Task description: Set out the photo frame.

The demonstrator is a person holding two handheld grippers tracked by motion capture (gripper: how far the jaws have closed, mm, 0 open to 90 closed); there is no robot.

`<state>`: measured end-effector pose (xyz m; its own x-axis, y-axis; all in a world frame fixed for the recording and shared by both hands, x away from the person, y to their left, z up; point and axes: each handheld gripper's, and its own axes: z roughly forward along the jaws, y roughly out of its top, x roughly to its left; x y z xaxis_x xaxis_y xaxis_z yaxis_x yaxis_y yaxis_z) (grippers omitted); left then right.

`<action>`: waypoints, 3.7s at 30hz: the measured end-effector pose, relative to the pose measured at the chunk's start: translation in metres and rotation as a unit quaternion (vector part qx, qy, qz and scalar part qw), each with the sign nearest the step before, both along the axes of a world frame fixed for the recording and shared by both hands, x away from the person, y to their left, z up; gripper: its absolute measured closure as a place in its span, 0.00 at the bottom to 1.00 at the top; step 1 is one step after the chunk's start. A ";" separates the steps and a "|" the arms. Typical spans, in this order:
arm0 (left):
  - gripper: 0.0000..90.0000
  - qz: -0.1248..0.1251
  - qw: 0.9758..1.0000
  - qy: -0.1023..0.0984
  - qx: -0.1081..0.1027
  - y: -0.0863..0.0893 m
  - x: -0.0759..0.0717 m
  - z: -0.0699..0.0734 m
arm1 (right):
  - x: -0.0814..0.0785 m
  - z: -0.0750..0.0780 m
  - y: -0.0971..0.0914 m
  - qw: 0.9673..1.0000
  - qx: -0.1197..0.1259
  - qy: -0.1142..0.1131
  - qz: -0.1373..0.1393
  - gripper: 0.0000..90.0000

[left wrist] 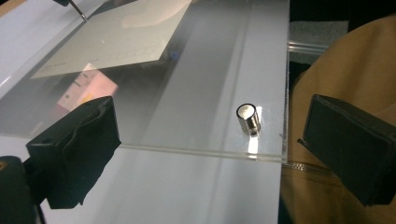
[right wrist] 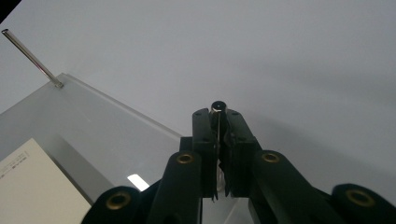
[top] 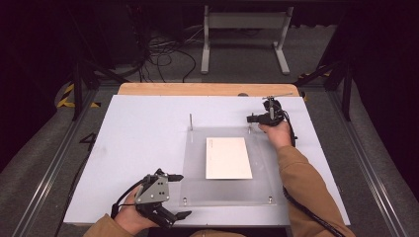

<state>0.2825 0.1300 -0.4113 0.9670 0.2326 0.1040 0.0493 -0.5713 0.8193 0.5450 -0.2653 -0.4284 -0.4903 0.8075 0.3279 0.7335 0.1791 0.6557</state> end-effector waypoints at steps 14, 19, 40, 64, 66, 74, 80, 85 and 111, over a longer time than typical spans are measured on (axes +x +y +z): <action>0.14 0.026 0.998 -0.059 0.019 -0.010 0.005 -0.004 | 0.001 -0.001 -0.001 1.000 0.006 0.002 0.002 0.94; 0.19 0.029 0.997 -0.074 0.023 -0.010 0.008 -0.007 | 0.002 -0.001 -0.002 1.000 0.009 0.004 0.003 0.94; 0.56 -0.007 0.989 -0.146 -0.029 -0.001 0.011 0.002 | 0.002 -0.003 -0.005 0.999 0.012 -0.014 0.029 0.93; 0.66 0.030 0.989 -0.113 -0.091 0.004 0.029 0.038 | -0.112 0.040 -0.051 0.960 -0.036 -0.242 0.139 0.42; 0.66 0.030 0.988 -0.116 -0.093 0.004 0.031 0.040 | -0.118 0.040 -0.052 0.958 -0.035 -0.245 0.141 0.42; 0.64 0.045 0.984 -0.127 -0.118 0.003 0.045 0.058 | -0.152 0.044 -0.060 0.951 -0.023 -0.267 0.154 0.41; 0.62 0.054 0.981 -0.115 -0.144 0.003 0.056 0.065 | -0.160 0.047 -0.056 0.946 -0.032 -0.277 0.168 0.40; 0.61 0.060 0.980 -0.111 -0.156 0.003 0.064 0.072 | -0.165 0.050 -0.048 0.938 -0.036 -0.292 0.183 0.37; 0.54 0.096 0.969 -0.100 -0.207 0.000 0.097 0.084 | -0.161 0.082 -0.017 0.906 -0.016 -0.384 0.180 0.39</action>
<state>0.3794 0.1299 -0.3275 0.8719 0.4681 0.1439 -0.0606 -0.1884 0.9802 0.3839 -0.2826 -0.3468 -0.7973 0.5532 -0.2413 -0.0456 0.3435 0.9381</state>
